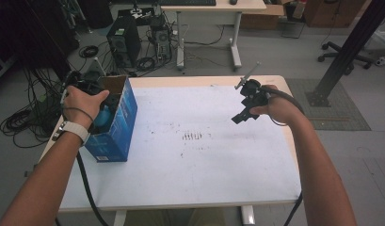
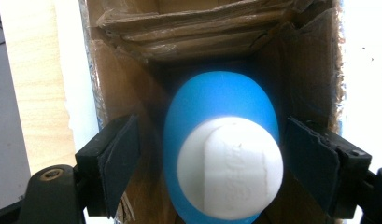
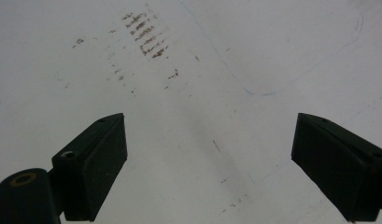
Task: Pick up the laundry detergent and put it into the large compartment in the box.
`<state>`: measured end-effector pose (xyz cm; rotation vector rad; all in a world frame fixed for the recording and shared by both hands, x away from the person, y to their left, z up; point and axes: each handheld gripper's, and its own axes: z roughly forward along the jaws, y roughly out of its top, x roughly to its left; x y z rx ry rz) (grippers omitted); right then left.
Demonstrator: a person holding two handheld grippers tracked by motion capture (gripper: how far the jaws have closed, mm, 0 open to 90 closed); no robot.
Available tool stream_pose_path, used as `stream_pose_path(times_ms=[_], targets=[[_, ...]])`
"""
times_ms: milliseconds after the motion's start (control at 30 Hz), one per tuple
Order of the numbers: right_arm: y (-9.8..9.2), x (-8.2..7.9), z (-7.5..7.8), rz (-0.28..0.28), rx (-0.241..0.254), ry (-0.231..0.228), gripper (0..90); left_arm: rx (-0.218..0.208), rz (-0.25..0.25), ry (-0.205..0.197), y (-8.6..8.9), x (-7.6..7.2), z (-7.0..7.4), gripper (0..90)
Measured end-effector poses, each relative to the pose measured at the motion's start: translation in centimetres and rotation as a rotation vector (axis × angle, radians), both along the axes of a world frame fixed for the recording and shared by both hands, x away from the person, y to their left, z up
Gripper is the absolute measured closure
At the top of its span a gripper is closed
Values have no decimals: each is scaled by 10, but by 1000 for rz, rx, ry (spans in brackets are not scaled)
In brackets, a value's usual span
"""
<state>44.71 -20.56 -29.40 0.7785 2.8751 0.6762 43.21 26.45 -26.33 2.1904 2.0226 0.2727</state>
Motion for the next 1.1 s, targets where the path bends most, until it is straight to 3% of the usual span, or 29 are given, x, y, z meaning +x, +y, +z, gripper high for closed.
stream_pose_path(times_ms=[1100], targets=[[-4,-4,4,-7,5,-11,108,-13,-29,-34,-2,-5,20,125]])
